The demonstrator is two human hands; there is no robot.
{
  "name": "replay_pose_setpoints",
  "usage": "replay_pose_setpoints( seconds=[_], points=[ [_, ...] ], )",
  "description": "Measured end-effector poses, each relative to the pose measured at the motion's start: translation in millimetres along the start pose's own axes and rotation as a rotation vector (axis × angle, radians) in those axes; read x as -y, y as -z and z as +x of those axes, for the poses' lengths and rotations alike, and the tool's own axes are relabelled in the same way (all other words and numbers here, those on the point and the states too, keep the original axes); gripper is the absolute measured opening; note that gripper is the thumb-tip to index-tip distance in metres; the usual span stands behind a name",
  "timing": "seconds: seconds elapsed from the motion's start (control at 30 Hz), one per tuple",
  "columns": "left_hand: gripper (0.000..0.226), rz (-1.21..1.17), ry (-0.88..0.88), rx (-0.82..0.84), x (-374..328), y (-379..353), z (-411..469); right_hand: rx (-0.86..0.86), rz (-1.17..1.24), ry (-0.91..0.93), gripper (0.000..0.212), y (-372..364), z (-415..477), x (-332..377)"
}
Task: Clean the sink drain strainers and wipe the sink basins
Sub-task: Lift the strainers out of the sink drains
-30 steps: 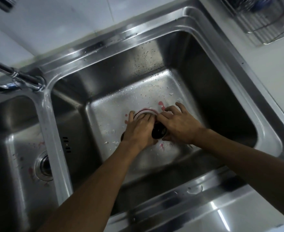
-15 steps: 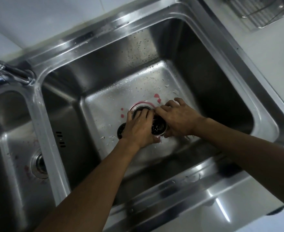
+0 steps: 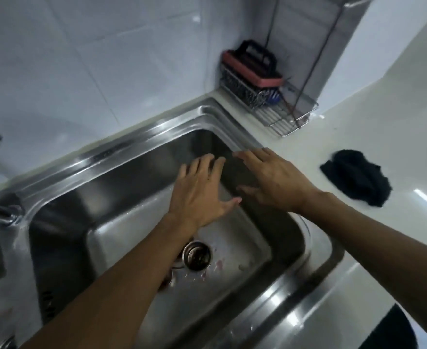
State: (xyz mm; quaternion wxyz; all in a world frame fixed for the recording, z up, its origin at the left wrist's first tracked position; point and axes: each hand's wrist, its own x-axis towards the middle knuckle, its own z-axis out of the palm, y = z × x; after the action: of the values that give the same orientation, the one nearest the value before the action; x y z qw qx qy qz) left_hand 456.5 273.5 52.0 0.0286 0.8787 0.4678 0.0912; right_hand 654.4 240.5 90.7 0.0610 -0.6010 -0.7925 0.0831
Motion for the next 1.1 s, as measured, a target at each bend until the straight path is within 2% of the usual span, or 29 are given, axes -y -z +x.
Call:
replay_pose_setpoints(
  seconds=[0.13, 0.27, 0.6, 0.77, 0.93, 1.1],
  points=[
    [0.100, -0.009, -0.065, -0.141, -29, 36, 53, -0.194, -0.079, -0.005, 0.063, 50, -4, -24],
    [0.102, 0.041, -0.107, -0.129, -61, 50, 82, -0.297, -0.171, -0.070, 0.063, 81, -20, -52],
    [0.101, 0.064, -0.090, -0.062, -89, 28, 95, -0.221, -0.317, -0.203, 0.067, 62, -19, -115],
    [0.099, 0.086, -0.052, 0.001, -74, 19, 87, -0.279, -0.373, -0.154, 0.063, 51, 9, -117],
    [0.095, 0.054, -0.031, 0.046, -68, 8, 66, -0.328, -0.460, -0.083, 0.044, 43, 13, -120],
    [0.093, 0.038, -0.005, 0.047, -58, 4, 36, -0.485, -0.456, -0.010, 0.030, 43, -4, -116]
  ],
)
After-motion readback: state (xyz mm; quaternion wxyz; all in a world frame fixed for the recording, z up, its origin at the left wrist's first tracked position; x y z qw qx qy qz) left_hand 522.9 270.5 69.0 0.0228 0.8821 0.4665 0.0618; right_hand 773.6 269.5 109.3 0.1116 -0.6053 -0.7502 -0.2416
